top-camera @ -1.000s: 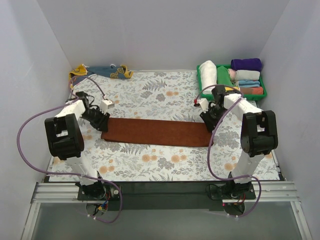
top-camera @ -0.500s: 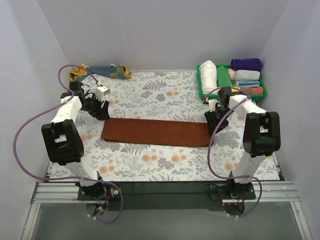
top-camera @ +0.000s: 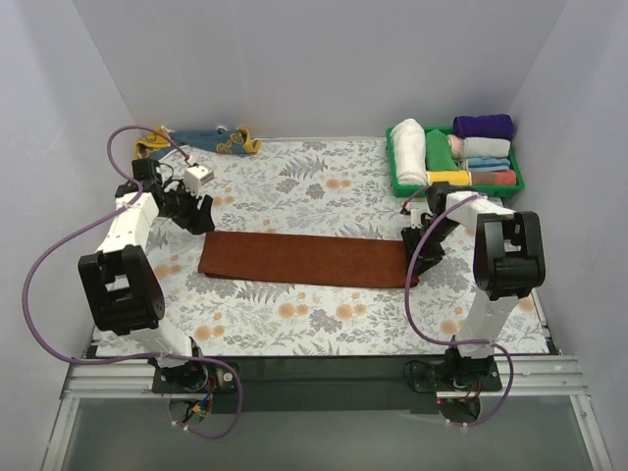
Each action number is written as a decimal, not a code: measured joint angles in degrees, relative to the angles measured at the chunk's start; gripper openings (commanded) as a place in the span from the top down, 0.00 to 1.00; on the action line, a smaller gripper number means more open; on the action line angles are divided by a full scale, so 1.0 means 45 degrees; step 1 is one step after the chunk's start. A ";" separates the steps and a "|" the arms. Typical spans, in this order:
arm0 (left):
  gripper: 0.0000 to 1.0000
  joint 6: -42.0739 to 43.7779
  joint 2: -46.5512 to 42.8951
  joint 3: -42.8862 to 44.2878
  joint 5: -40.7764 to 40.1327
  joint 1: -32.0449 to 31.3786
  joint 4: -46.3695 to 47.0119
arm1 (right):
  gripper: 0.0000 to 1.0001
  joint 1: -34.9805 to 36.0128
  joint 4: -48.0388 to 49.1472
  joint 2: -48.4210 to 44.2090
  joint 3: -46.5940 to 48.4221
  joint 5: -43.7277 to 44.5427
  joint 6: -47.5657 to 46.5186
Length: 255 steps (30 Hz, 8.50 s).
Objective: Roll the towels
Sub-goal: Fold the towel, then roll the towel
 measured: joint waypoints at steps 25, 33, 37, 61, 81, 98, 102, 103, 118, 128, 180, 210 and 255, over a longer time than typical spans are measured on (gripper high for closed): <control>0.48 -0.0291 -0.0005 0.0000 0.0039 0.0000 0.0321 | 0.99 -0.0714 -0.0539 -0.0481 0.1389 -0.4940 -0.0058; 0.07 -0.0583 0.0063 0.0126 0.0092 0.0015 0.0170 | 0.99 0.1379 -0.0539 0.0359 0.2628 -0.6499 0.0010; 0.05 -0.0942 0.0102 0.0204 0.0253 0.0049 0.0078 | 0.99 0.2385 -0.0393 0.1161 0.3458 -0.7087 0.0262; 0.03 -0.1962 0.0131 0.0583 0.0549 0.0223 0.0092 | 0.99 0.5683 0.2754 0.4818 0.6426 -0.7883 0.3716; 0.03 -0.1690 0.0291 0.0379 0.0452 0.0311 0.0194 | 0.99 0.6271 0.3264 0.5008 0.6436 -0.7888 0.4337; 0.10 -0.1462 0.0330 0.0306 0.1098 0.0335 0.0087 | 0.89 0.6198 0.3463 0.4163 0.7635 -0.9243 0.4274; 0.19 -0.1438 0.0330 0.0306 0.1229 0.0335 0.0087 | 0.99 0.5751 0.3376 0.3191 0.7193 -0.8466 0.3643; 0.21 -0.1433 0.0330 0.0306 0.1253 0.0335 0.0092 | 0.99 0.5547 0.3332 0.3075 0.7140 -0.8111 0.3463; 0.20 -0.1889 0.0340 -0.0238 0.1107 0.0335 0.0325 | 0.93 0.5605 0.2565 0.6222 0.7917 -0.5994 0.2259; 0.29 -0.2526 0.0563 -0.0903 -0.0330 0.0335 0.0583 | 0.60 0.5634 0.1583 0.5265 0.8466 -0.5945 0.1394; 0.64 -0.3429 1.0282 0.9831 0.0534 -0.5911 0.0175 | 0.84 0.5328 0.1753 0.1574 -0.0427 -0.7519 -0.0486; 0.41 0.1331 -0.4896 -0.5027 -0.1574 -0.9636 0.4760 | 0.78 0.5566 0.4439 0.2681 0.2769 -0.8048 0.1632; 1.00 0.0559 -0.2875 -0.5197 -0.0447 -1.4824 0.2477 | 0.63 0.5824 0.4410 0.1413 0.1258 -0.7796 0.1481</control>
